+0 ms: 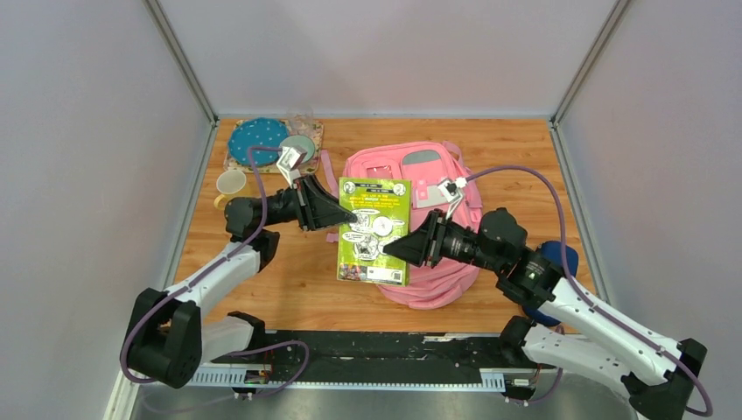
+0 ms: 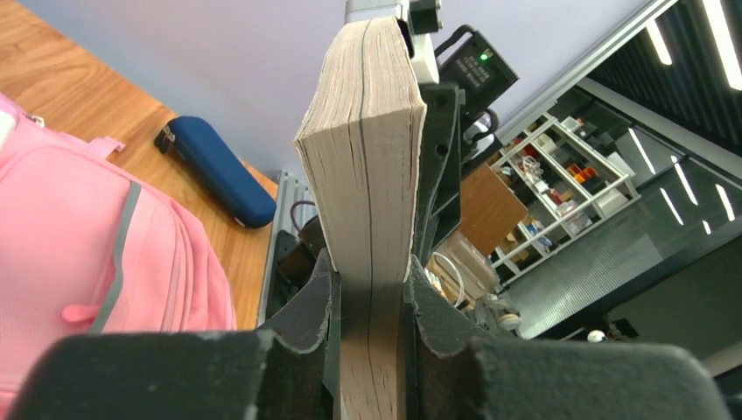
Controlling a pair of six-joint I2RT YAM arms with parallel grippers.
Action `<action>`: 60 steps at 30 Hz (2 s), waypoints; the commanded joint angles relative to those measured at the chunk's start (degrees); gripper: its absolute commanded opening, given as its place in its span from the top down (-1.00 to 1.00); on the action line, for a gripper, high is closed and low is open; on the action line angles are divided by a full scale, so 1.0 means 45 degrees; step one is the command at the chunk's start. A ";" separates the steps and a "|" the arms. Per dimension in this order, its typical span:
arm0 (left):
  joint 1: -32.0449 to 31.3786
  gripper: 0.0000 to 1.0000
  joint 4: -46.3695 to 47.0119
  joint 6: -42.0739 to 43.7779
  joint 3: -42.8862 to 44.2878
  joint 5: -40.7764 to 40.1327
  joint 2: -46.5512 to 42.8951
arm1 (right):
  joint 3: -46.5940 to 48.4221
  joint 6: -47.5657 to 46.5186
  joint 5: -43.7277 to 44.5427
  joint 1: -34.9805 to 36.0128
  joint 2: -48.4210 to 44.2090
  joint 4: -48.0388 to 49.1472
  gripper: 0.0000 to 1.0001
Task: Pack the student bag
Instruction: Pick up the book from the center of the board.
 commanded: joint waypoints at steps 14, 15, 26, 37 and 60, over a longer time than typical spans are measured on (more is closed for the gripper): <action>-0.0182 1.00 -0.8111 0.5139 -0.2196 -0.8828 -0.5255 | -0.2035 0.2446 0.5087 0.0158 -0.2831 -0.2207 -0.75; -0.0201 1.00 -0.7994 0.4962 -0.2277 -0.9004 -0.5333 | -0.2210 0.2602 0.4911 0.0236 -0.2501 -0.1895 -0.75; -0.0826 1.00 -0.6763 0.2735 -0.3683 -1.2266 -0.6584 | -0.3636 0.3715 0.4812 0.1135 -0.0096 0.3690 -0.79; -0.1295 1.00 -0.5377 0.1173 -0.4463 -1.2932 -0.6506 | -0.3911 0.4635 0.5378 0.1135 0.1779 0.6506 -0.81; -0.2154 1.00 -0.2740 0.0175 -0.5520 -1.3518 -0.5764 | -0.3130 0.5084 0.5593 0.1155 0.4163 0.8088 -0.79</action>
